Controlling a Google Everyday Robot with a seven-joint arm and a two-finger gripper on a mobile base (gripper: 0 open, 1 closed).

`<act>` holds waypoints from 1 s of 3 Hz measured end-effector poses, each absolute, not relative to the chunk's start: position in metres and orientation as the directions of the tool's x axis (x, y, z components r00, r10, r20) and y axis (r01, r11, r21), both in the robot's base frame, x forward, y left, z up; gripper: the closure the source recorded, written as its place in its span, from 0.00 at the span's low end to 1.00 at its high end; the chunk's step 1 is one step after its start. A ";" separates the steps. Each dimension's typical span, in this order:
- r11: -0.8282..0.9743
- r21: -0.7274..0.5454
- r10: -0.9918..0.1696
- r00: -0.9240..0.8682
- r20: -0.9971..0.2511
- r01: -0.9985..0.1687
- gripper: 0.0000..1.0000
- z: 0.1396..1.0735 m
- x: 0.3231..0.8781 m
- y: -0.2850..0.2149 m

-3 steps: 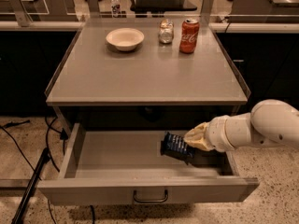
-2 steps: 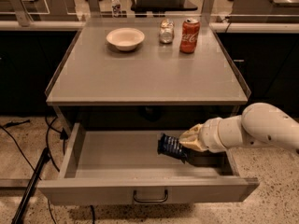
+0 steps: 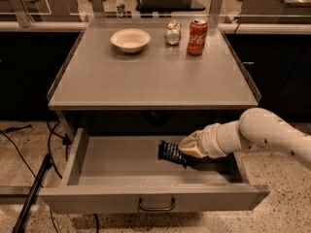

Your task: Place rxbar blueberry into top drawer

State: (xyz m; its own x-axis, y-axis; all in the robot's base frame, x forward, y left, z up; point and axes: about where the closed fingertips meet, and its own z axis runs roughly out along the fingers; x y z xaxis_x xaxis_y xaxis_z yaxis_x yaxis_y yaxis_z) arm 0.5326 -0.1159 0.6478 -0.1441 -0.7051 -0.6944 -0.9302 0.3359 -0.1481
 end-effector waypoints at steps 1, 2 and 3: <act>0.321 -0.120 -0.702 -0.151 -0.696 -0.939 1.00 0.630 0.532 -0.107; 0.314 -0.104 -0.706 -0.159 -0.690 -0.944 1.00 0.618 0.529 -0.102; 0.305 -0.112 -0.721 -0.153 -0.676 -0.946 0.98 0.607 0.523 -0.097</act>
Offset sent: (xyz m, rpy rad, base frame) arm -0.0067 0.0151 -0.0411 -0.0023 0.0628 0.0252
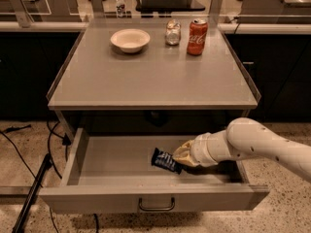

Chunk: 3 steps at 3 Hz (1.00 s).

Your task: Place rxbar blueberry into top drawer

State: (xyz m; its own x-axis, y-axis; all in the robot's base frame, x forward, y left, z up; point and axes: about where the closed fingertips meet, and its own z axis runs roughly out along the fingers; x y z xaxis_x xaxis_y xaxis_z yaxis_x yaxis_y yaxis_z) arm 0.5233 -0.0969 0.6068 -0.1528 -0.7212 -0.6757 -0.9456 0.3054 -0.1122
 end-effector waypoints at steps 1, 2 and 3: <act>0.294 -0.142 -0.738 -0.130 -0.662 -0.945 0.75 0.602 0.523 -0.093; 0.294 -0.142 -0.738 -0.130 -0.662 -0.945 0.52 0.602 0.523 -0.093; 0.294 -0.142 -0.738 -0.130 -0.662 -0.945 0.30 0.602 0.523 -0.093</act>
Offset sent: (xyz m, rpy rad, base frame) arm -0.0006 0.0038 -0.0040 -0.0203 -0.0209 0.0078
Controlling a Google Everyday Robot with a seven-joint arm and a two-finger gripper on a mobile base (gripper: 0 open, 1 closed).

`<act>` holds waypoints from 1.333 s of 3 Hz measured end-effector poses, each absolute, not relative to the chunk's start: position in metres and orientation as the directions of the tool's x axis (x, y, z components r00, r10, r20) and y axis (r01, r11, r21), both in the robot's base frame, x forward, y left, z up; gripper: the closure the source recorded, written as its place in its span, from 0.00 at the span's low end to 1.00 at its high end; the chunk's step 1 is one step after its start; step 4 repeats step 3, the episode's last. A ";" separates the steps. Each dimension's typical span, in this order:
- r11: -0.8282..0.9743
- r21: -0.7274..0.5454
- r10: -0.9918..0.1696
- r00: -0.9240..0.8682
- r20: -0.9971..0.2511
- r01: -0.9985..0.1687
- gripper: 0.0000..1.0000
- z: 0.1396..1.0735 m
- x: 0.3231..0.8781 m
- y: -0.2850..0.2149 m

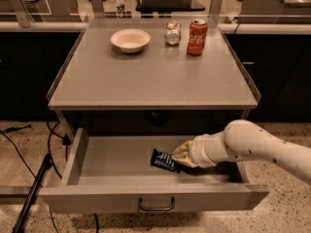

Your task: Place rxbar blueberry into top drawer

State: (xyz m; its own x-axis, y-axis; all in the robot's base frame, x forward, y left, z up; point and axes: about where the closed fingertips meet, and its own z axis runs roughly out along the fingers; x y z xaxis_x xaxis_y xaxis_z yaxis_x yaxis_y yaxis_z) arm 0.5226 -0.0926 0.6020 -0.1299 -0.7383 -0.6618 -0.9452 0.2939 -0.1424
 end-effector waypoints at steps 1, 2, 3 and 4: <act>0.294 -0.142 -0.738 -0.130 -0.662 -0.945 0.06 0.602 0.523 -0.093; 0.294 -0.142 -0.738 -0.130 -0.662 -0.945 0.00 0.602 0.523 -0.093; 0.294 -0.142 -0.738 -0.130 -0.662 -0.945 0.00 0.602 0.523 -0.093; 0.294 -0.142 -0.738 -0.130 -0.662 -0.945 0.00 0.602 0.523 -0.093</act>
Offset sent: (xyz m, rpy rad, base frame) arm 0.0000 0.0000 0.0000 0.0000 0.0000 0.0000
